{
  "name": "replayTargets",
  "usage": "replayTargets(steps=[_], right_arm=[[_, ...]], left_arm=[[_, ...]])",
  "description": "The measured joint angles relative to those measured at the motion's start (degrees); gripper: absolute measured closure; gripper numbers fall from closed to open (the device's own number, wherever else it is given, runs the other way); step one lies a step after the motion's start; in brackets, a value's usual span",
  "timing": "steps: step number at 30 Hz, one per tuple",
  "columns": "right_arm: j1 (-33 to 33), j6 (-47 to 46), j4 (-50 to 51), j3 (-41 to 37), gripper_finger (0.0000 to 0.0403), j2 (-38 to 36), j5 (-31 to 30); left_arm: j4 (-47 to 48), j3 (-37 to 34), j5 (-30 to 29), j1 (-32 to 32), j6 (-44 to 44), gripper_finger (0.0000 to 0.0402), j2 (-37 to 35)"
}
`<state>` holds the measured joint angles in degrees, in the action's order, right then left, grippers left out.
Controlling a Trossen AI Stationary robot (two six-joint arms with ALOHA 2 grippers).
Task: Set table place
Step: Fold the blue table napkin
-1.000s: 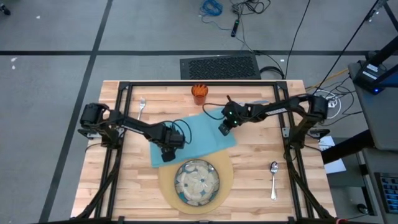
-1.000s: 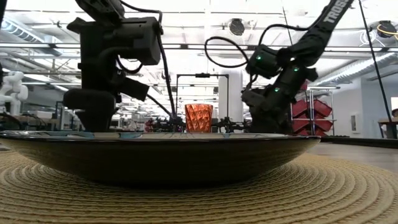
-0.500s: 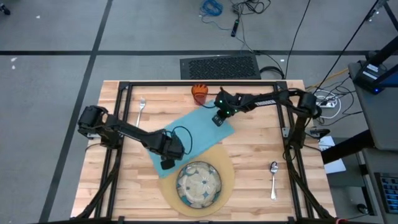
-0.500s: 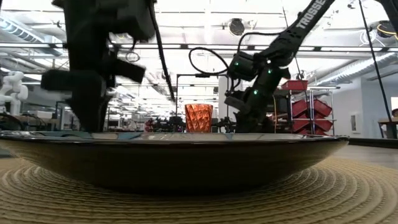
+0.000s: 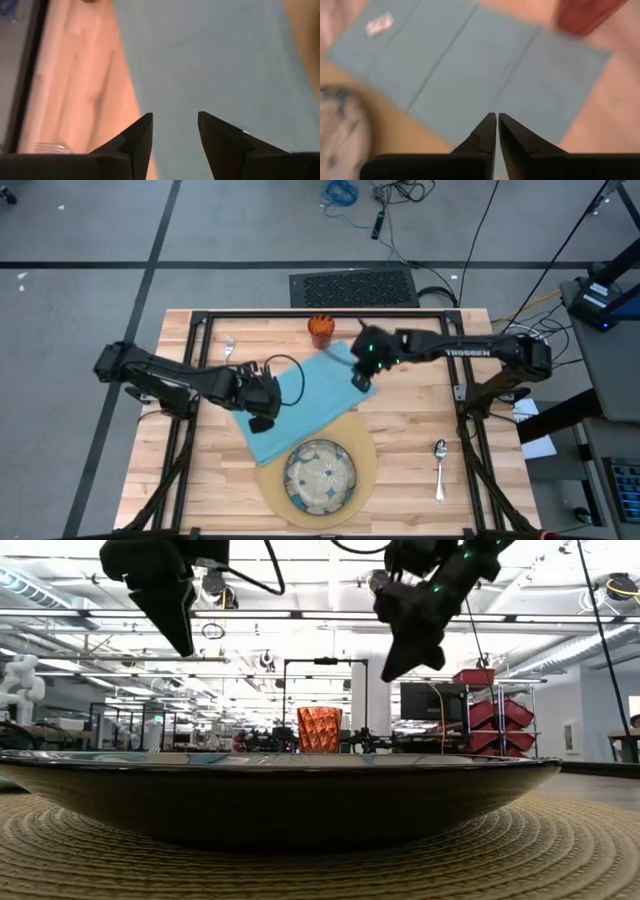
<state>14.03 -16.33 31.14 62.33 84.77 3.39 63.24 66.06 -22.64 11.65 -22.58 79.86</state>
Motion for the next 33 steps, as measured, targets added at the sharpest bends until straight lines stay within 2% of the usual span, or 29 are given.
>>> replayTargets(steps=[3, 5, 11, 14, 16, 20, 25, 27, 33], right_arm=[[-4.1, -3.3, 4.2, 0.0, 0.0392, 0.1, -0.8], [-6.9, -4.9, 5.2, -0.6, 0.0394, 0.8, -3.4], [-9.4, -5.7, 9.0, -4.3, 0.0386, 1.0, -6.9], [-8.3, -6.6, 10.0, -6.9, 0.0362, 1.0, -8.3], [-7.3, -6.9, 9.2, -9.2, 0.0338, 1.0, -7.8], [-4.8, -7.6, 4.2, -12.7, 0.0282, 1.0, -6.2], [-2.2, -7.8, -1.1, -15.2, 0.0227, 1.0, -4.9], [-0.9, -7.9, -1.9, -15.9, 0.0215, 1.0, -4.5], [-1.0, -7.7, -3.9, -16.5, 0.0211, 1.0, -5.0]], left_arm=[[0.0, 0.0, -0.4, -2.2, 3.1, 0.0256, -0.2], [-2.1, 0.0, 1.2, -5.0, 6.6, 0.0256, -0.1], [-18.1, 0.0, 14.5, -16.0, 18.2, 0.0256, 0.3], [-27.0, 0.0, 21.6, -21.4, 22.0, 0.0256, 0.5], [-29.5, 0.8, 25.0, -24.8, 23.4, 0.0256, 1.8], [-26.5, 1.8, 27.2, -30.1, 24.9, 0.0256, 5.6], [-23.1, 1.8, 28.3, -33.8, 26.3, 0.0256, 9.5], [-21.7, 1.8, 29.9, -34.4, 26.4, 0.0256, 10.5], [-6.3, -0.2, 30.8, -33.4, 27.7, 0.0256, 10.7]])
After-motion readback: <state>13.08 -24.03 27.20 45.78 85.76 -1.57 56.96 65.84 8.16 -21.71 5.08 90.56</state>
